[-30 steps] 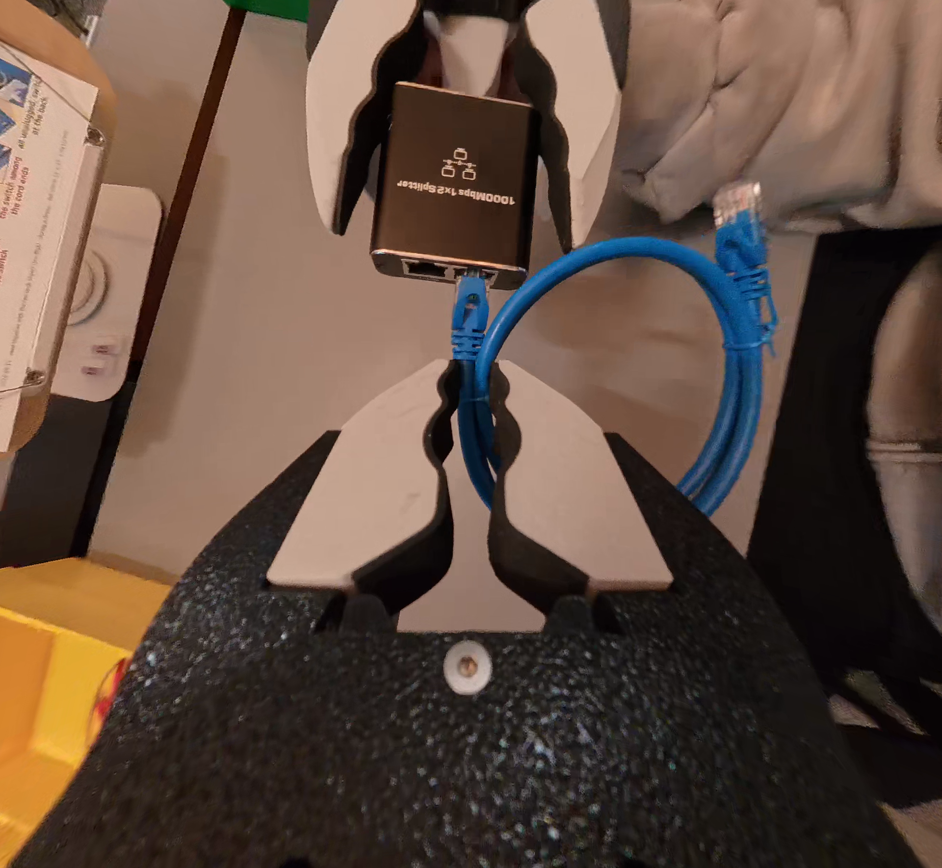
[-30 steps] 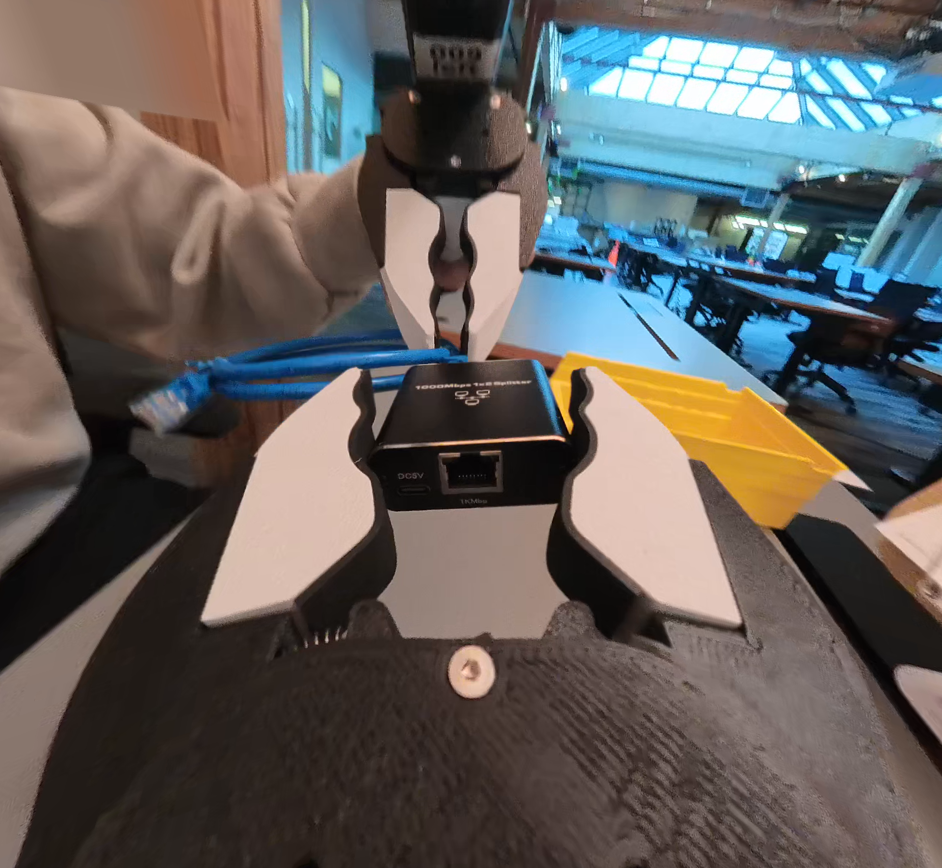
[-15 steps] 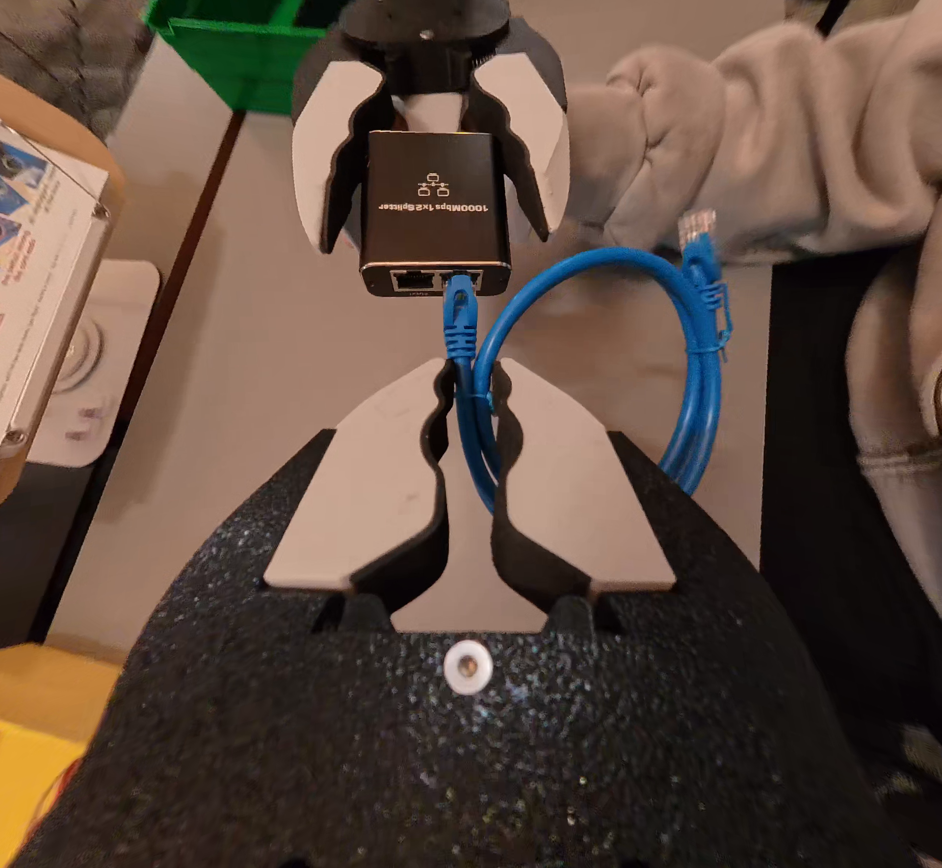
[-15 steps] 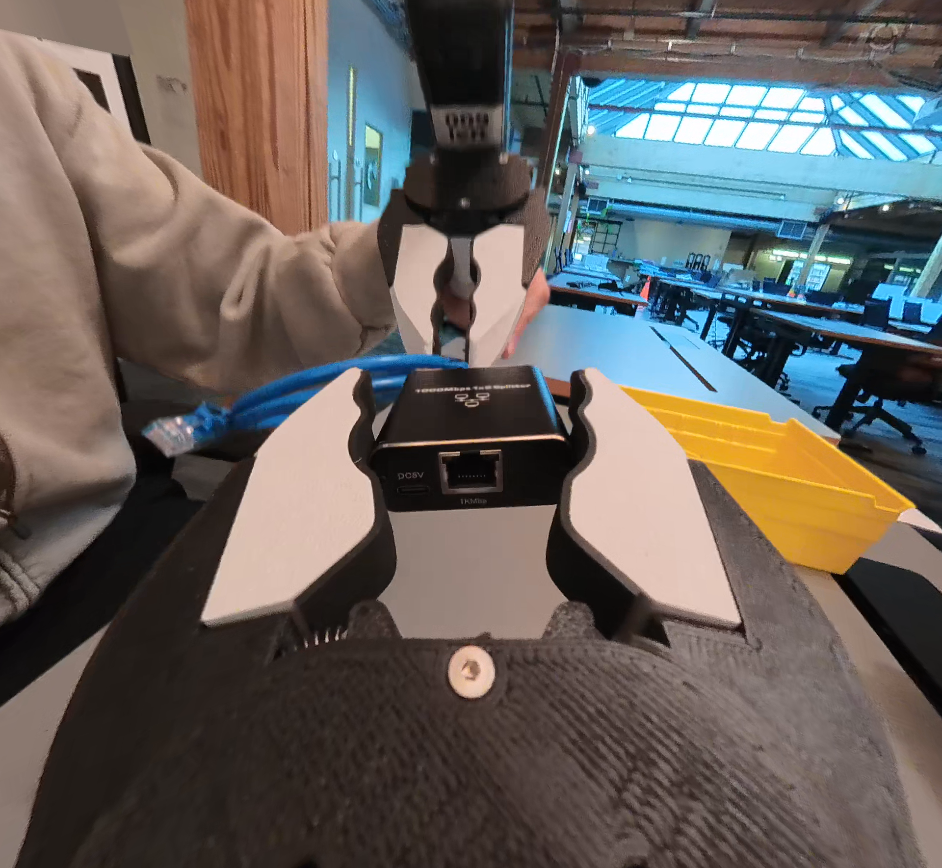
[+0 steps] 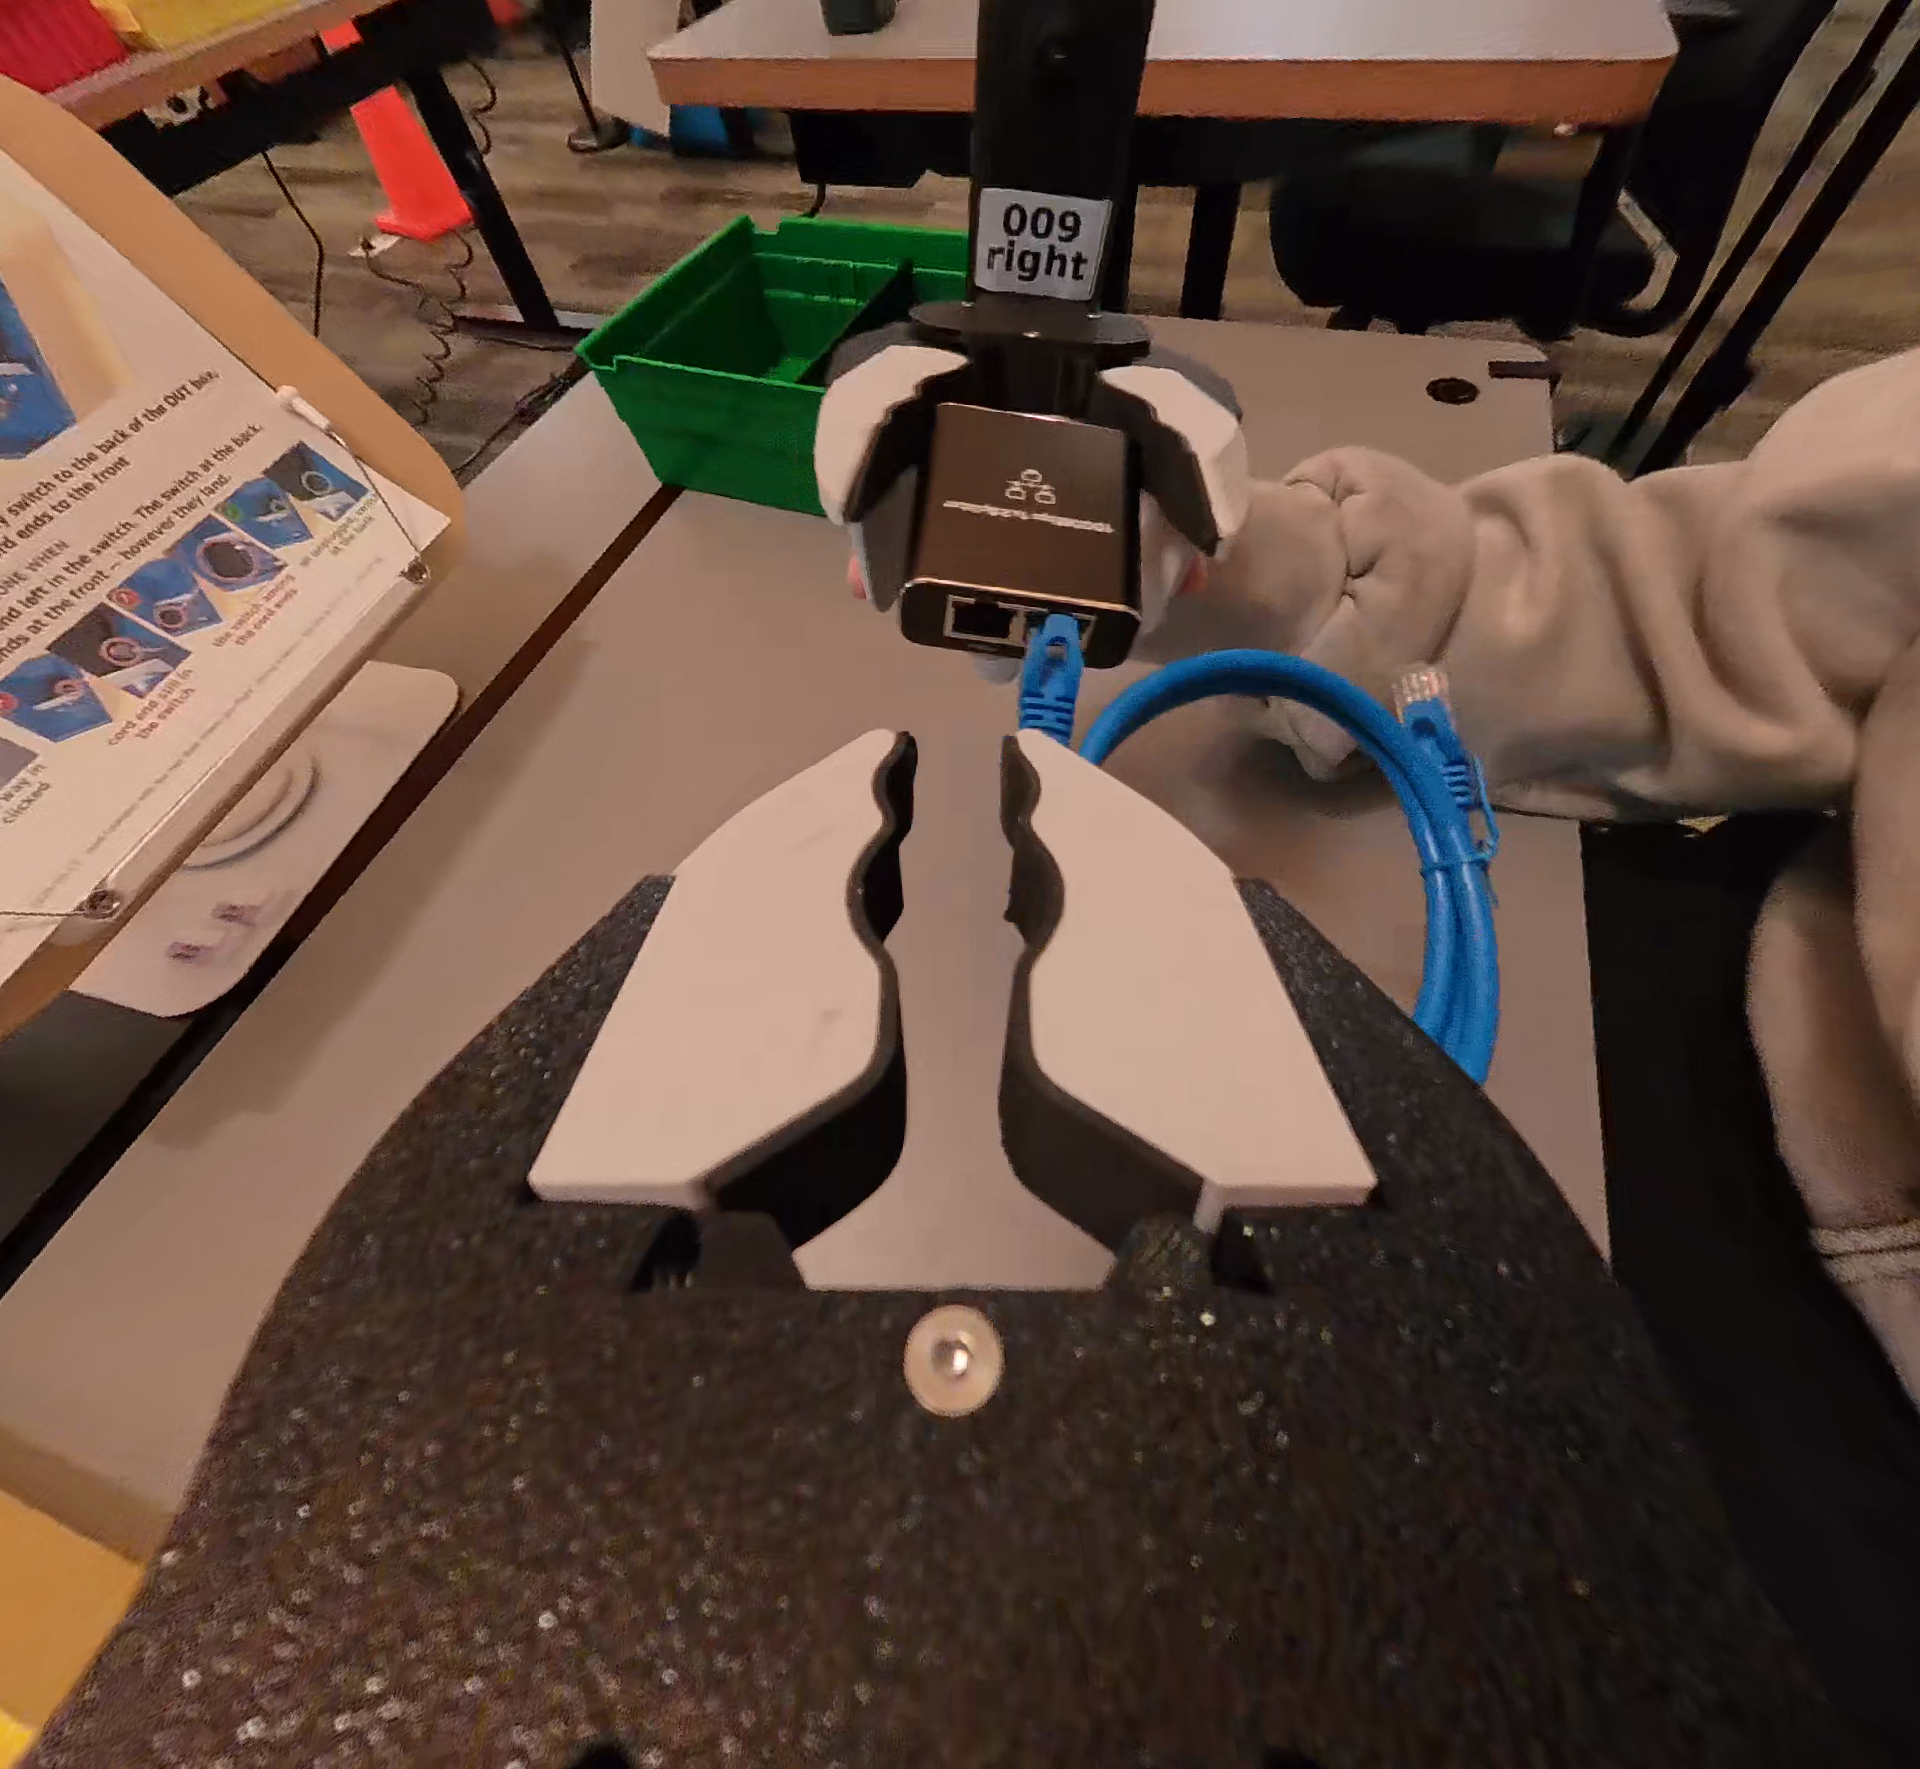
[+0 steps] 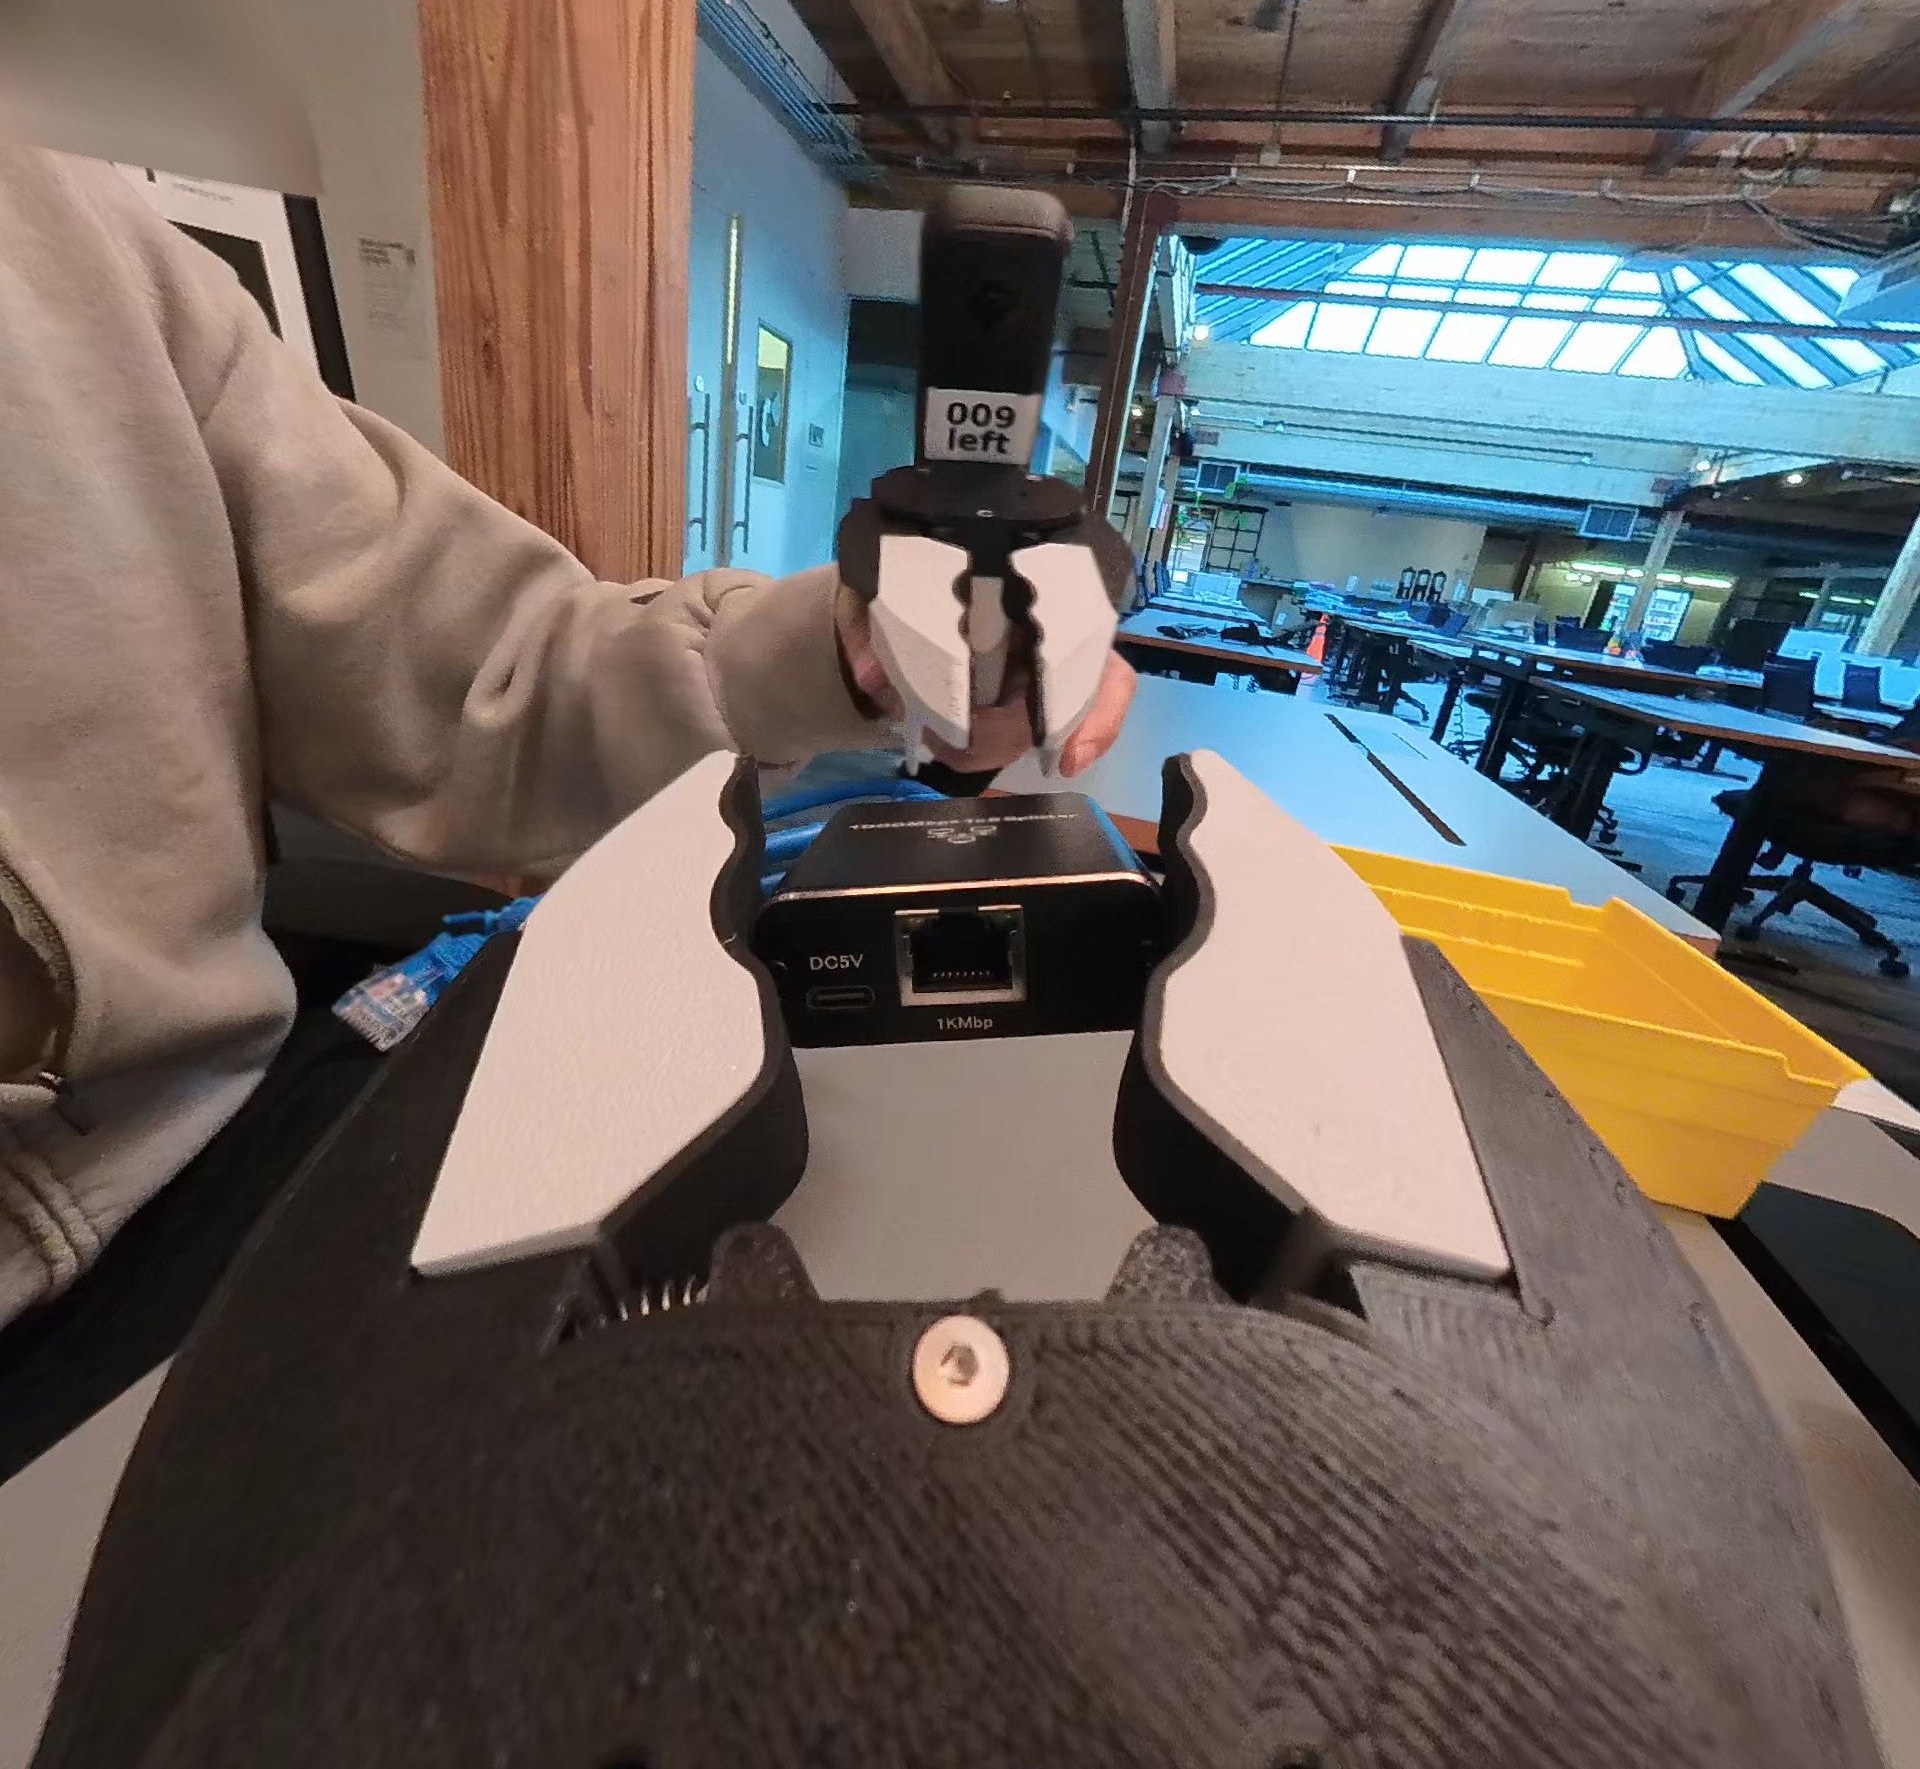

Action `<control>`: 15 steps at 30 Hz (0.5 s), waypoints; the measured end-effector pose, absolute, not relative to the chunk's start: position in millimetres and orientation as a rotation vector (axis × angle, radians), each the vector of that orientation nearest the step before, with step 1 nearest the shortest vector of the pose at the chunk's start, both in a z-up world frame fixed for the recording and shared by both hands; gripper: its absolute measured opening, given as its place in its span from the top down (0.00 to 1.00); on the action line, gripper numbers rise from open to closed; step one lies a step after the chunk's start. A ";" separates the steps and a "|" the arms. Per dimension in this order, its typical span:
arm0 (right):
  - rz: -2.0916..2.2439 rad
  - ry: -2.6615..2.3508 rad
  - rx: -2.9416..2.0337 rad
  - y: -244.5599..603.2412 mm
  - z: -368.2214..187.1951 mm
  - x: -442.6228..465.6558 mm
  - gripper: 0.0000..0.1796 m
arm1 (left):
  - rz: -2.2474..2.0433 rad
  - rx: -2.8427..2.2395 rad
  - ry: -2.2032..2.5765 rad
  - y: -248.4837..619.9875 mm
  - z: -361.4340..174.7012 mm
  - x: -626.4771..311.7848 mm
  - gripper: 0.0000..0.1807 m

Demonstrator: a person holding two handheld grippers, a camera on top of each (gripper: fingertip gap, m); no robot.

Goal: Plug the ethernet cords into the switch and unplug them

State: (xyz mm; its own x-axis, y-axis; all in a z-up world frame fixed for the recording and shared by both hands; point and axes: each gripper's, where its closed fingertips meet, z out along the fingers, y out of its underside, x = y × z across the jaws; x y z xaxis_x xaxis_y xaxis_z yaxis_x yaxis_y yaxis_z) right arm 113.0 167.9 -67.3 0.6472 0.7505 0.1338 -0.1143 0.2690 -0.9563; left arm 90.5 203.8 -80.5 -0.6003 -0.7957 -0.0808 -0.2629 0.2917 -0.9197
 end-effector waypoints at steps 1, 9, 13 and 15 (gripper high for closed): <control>0.645 -0.665 -1.156 167.1 -66.0 111.7 0.58 | -1.289 -0.946 2.035 203.5 -80.8 90.9 0.91; 0.658 -0.638 -1.129 164.6 -62.9 118.3 0.58 | -1.239 -0.904 2.112 183.8 -87.9 80.9 0.84; 0.658 -0.651 -1.133 165.6 -63.3 113.8 0.58 | -1.101 -0.852 2.154 180.6 -100.4 85.3 0.86; 0.666 -0.660 -1.131 165.7 -63.1 110.6 0.58 | -1.065 -0.833 2.147 181.0 -102.1 90.3 0.87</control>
State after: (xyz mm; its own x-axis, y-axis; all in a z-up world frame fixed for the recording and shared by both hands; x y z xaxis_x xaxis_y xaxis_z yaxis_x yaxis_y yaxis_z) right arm 110.6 165.7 -63.1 0.6340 0.7618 0.1333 -0.1404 0.2830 -0.9488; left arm 90.3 181.0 -102.1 -0.6265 -0.7449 -0.2294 -0.2679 0.4822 -0.8341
